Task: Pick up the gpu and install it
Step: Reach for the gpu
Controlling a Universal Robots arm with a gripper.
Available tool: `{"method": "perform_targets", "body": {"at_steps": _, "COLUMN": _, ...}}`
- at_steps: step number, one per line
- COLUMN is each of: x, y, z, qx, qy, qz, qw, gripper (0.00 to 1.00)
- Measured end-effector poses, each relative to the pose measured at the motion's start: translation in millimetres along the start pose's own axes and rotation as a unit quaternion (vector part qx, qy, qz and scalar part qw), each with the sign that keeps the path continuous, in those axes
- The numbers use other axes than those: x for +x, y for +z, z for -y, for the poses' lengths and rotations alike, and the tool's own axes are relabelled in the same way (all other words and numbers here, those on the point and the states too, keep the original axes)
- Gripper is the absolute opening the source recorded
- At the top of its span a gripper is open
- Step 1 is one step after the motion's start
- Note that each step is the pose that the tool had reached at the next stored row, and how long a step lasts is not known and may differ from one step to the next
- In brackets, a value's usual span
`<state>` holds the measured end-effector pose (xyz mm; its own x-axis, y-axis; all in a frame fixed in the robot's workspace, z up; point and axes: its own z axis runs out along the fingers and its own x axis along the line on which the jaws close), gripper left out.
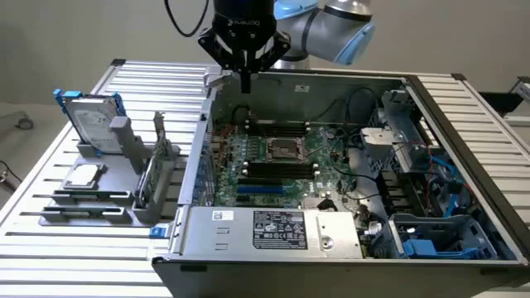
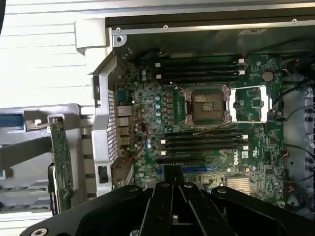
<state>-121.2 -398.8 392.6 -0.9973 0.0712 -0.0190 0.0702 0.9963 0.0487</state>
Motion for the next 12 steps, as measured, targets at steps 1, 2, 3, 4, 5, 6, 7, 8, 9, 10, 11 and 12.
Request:
{"method": "perform_targets", "body": {"at_steps": 1, "x": 0.0, "y": 0.0, "z": 0.0, "qx": 0.0000, "qy": 0.000, "qz": 0.0000, "qw": 1.0000, "gripper": 0.11}}
{"method": "perform_targets", "body": {"at_steps": 2, "x": 0.0, "y": 0.0, "z": 0.0, "qx": 0.0000, "qy": 0.000, "qz": 0.0000, "qw": 1.0000, "gripper": 0.11}}
{"method": "perform_targets", "body": {"at_steps": 3, "x": 0.0, "y": 0.0, "z": 0.0, "qx": 0.0000, "qy": 0.000, "qz": 0.0000, "qw": 1.0000, "gripper": 0.11}}
{"method": "perform_targets", "body": {"at_steps": 4, "x": 0.0, "y": 0.0, "z": 0.0, "qx": 0.0000, "qy": 0.000, "qz": 0.0000, "qw": 1.0000, "gripper": 0.11}}
{"method": "perform_targets", "body": {"at_steps": 5, "x": 0.0, "y": 0.0, "z": 0.0, "qx": 0.0000, "qy": 0.000, "qz": 0.0000, "qw": 1.0000, "gripper": 0.11}}
{"method": "perform_targets", "body": {"at_steps": 6, "x": 0.0, "y": 0.0, "z": 0.0, "qx": 0.0000, "qy": 0.000, "qz": 0.0000, "qw": 1.0000, "gripper": 0.11}}
{"method": "perform_targets", "body": {"at_steps": 7, "x": 0.0, "y": 0.0, "z": 0.0, "qx": 0.0000, "qy": 0.000, "qz": 0.0000, "qw": 1.0000, "gripper": 0.11}}
{"method": "perform_targets", "body": {"at_steps": 8, "x": 0.0, "y": 0.0, "z": 0.0, "qx": 0.0000, "qy": 0.000, "qz": 0.0000, "qw": 1.0000, "gripper": 0.11}}
{"method": "perform_targets", "body": {"at_steps": 9, "x": 0.0, "y": 0.0, "z": 0.0, "qx": 0.0000, "qy": 0.000, "qz": 0.0000, "qw": 1.0000, "gripper": 0.11}}
{"method": "perform_targets", "body": {"at_steps": 10, "x": 1.0, "y": -0.1, "z": 0.1, "qx": 0.0001, "qy": 0.000, "qz": -0.0001, "qw": 1.0000, "gripper": 0.11}}
{"method": "perform_targets", "body": {"at_steps": 11, "x": 4.8, "y": -0.3, "z": 0.3, "qx": 0.0001, "qy": 0.000, "qz": -0.0002, "qw": 1.0000, "gripper": 0.11}}
{"method": "perform_targets", "body": {"at_steps": 12, "x": 9.2, "y": -0.3, "z": 0.6, "qx": 0.0001, "qy": 0.000, "qz": -0.0006, "qw": 1.0000, "gripper": 0.11}}
